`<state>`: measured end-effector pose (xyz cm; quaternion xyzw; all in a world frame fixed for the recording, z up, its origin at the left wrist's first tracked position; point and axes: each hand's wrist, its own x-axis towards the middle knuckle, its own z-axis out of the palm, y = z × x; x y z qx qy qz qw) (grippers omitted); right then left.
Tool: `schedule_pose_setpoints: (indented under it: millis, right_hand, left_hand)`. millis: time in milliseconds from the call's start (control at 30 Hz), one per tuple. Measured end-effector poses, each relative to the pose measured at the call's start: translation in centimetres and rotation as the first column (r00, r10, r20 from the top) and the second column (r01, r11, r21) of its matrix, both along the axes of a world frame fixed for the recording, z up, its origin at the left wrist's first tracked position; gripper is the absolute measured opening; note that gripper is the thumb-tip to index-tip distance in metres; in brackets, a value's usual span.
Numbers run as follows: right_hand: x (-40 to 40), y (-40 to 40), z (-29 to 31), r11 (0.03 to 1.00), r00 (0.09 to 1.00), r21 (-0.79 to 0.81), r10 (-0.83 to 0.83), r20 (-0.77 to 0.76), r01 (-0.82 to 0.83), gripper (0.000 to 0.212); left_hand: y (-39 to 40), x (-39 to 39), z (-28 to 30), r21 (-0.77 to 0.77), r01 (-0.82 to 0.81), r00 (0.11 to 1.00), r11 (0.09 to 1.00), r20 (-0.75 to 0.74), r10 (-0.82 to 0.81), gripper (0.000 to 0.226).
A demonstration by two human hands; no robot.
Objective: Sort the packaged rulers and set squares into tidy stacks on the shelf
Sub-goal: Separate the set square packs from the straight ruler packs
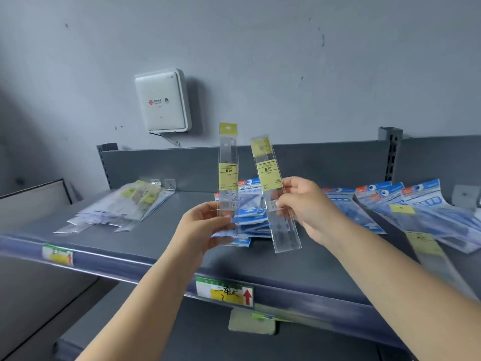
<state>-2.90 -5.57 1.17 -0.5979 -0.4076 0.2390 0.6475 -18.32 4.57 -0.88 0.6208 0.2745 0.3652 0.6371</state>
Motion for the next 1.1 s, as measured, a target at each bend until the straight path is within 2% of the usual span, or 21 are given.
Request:
schedule_pose_setpoints:
  millis: [267, 600, 1000, 1033, 1100]
  right_hand:
    - [-4.5, 8.1, 0.2, 0.999, 0.998, -0.019, 0.032, -0.048, -0.033, 0.032]
    - [-11.4, 19.5, 1.0, 1.000, 0.999, -0.018, -0.021, -0.040, 0.020, 0.031]
    - [-17.4, 30.4, 0.6, 0.992, 0.994, -0.060, -0.110, -0.016, 0.109, 0.030]
    - [-17.7, 30.9, 0.7, 0.992, 0.993, -0.062, -0.115, -0.016, 0.114, 0.029]
    - [-18.3, 32.0, 1.0, 0.992, 0.993, -0.053, -0.116, -0.016, 0.115, 0.029]
  left_hand:
    - [7.7, -3.5, 0.7, 0.025, -0.021, 1.000, 0.999, 0.017, 0.021, 0.018]
    - [20.1, -9.3, 1.3, 0.094, 0.019, 0.998, 0.995, -0.065, -0.013, 0.012]
    - [32.4, -15.2, 1.6, 0.260, 0.032, 0.987, 0.965, -0.160, 0.011, 0.019]
    - [33.0, -15.3, 1.4, 0.288, 0.026, 0.983, 0.957, -0.179, 0.027, 0.022]
    - [34.2, -15.4, 0.9, 0.437, -0.016, 0.952, 0.899, -0.269, 0.148, 0.030]
